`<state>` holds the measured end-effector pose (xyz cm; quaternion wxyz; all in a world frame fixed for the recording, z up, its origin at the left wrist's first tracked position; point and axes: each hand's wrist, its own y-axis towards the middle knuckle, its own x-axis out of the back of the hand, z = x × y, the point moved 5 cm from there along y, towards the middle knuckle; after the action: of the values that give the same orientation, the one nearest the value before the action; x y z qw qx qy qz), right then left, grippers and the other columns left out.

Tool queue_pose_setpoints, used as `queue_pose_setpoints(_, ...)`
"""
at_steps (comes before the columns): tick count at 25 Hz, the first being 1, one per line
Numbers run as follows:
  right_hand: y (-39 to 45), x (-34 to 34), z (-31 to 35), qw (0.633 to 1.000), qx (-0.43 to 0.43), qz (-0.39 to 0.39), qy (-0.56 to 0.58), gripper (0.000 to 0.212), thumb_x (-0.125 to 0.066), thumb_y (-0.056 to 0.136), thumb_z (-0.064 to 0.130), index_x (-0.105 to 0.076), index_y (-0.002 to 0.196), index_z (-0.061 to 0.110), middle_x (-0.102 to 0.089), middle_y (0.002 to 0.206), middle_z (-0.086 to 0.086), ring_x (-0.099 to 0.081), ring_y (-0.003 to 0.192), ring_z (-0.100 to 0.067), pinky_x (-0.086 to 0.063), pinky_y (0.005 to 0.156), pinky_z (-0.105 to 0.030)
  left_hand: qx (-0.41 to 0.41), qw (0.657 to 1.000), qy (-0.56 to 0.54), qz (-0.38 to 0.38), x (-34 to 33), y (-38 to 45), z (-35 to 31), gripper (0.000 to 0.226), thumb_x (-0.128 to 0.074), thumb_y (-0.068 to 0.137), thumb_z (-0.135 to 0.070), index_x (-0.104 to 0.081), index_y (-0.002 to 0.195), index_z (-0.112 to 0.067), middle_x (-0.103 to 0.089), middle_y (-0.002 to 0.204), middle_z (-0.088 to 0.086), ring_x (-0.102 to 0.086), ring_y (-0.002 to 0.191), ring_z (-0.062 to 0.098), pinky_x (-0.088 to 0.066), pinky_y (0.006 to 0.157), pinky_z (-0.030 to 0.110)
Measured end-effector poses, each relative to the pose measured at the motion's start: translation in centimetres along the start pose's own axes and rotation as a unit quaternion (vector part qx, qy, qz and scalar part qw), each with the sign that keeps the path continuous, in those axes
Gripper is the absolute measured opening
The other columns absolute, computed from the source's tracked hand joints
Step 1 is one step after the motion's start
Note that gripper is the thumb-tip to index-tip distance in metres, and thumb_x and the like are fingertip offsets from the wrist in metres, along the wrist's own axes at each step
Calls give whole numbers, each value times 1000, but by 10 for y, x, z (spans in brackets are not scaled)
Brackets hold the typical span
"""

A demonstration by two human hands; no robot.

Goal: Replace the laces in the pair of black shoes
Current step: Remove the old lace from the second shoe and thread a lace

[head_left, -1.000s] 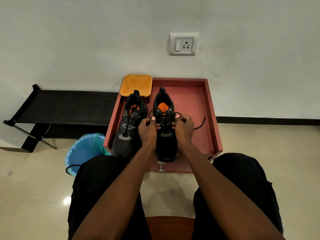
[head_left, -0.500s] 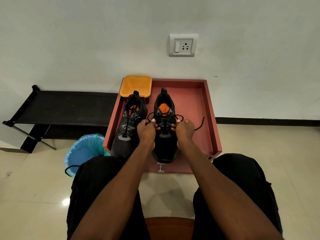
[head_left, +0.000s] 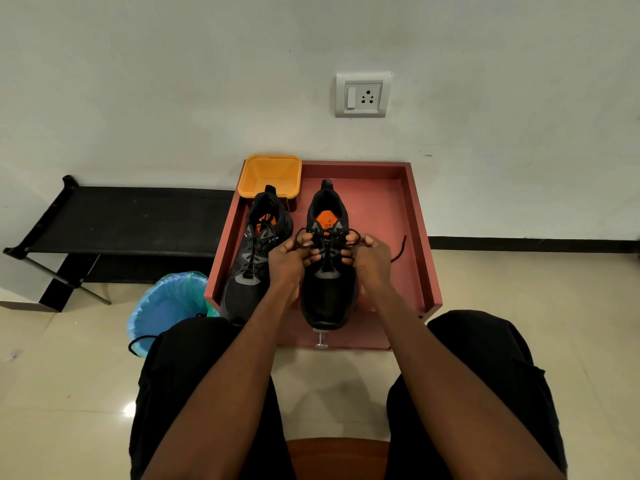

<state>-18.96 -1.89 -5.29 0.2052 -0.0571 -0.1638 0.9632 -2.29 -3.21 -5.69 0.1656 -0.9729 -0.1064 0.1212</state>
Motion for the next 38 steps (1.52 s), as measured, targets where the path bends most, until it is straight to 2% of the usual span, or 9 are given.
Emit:
queue_pose_setpoints(5, 5, -14, 0, 990, 88, -9, -111, 19, -58, 83, 8, -74, 78, 18, -73, 74, -5, -69, 71, -28, -57, 63, -40, -77, 993, 81, -26, -8, 7, 4, 7, -69, 90, -8, -75, 91, -6, -70, 77, 5, -60, 60, 8, -51, 59, 24)
queue_pose_setpoints(9, 7, -24, 0, 976, 134, -23, -171, 20, -56, 85, 11, -74, 82, 17, -70, 83, -4, -67, 75, -20, -52, 62, -31, -149, 975, 158, -45, -13, 1, -7, 9, -66, 92, -11, -72, 92, -16, -69, 97, 8, -67, 76, 13, -53, 62, 19)
queue_pose_setpoints(12, 2, -26, 6, 968, 148, -44, -197, 17, -53, 88, 2, -68, 88, 10, -62, 94, -4, -58, 81, -18, -45, 66, -23, -178, 961, 204, -62, -18, -1, -7, 12, -59, 94, -8, -68, 95, -16, -66, 100, 5, -65, 88, 17, -56, 77, 30)
queue_pose_setpoints(15, -3, -24, 10, 965, 143, -52, -213, 16, -46, 91, 1, -57, 93, 12, -59, 97, -4, -57, 85, -21, -44, 67, -29, -151, 965, 200, -73, -16, 1, -6, 12, -49, 100, -12, -57, 103, -20, -65, 98, 5, -66, 84, 16, -59, 77, 38)
queue_pose_setpoints(19, -1, -15, 12, 988, 99, -74, -96, 14, -44, 96, 3, -50, 95, 16, -64, 96, -9, -65, 84, -26, -53, 64, -38, -168, 965, 172, -105, -6, -3, -18, 11, -46, 104, -19, -50, 112, -13, -63, 93, 0, -65, 63, 4, -58, 62, 26)
queue_pose_setpoints(24, -6, -15, 11, 988, 96, -43, -112, 13, -62, 93, 17, -56, 82, 17, -65, 83, -1, -59, 71, -13, -50, 62, -29, -142, 966, 199, -90, -1, -2, -4, 12, -65, 93, -28, -63, 87, -18, -68, 87, 1, -68, 80, 20, -60, 74, 41)
queue_pose_setpoints(30, -4, -19, 5, 989, 87, -28, -119, 21, -59, 95, 14, -59, 75, 6, -61, 71, -5, -51, 62, -11, -45, 56, -32, -108, 972, 198, -67, -11, -3, -2, 19, -61, 96, -24, -69, 80, -15, -68, 74, 2, -60, 63, 6, -49, 57, 22)
queue_pose_setpoints(35, 5, 6, 19, 987, 42, -151, -23, 17, -56, 93, 8, -52, 78, 14, -54, 75, -1, -46, 65, -14, -40, 54, -26, -100, 968, 88, -213, 12, 1, -16, 9, -60, 96, -25, -64, 94, -17, -70, 94, 12, -65, 75, 20, -59, 75, 39)
queue_pose_setpoints(38, 3, 0, 12, 994, 30, -103, -23, 16, -66, 90, 15, -58, 76, 14, -59, 74, -1, -51, 66, -14, -46, 60, -31, -78, 980, 111, -145, 6, -1, -13, 17, -63, 94, -33, -65, 84, -19, -67, 76, 6, -60, 65, 14, -53, 63, 33)
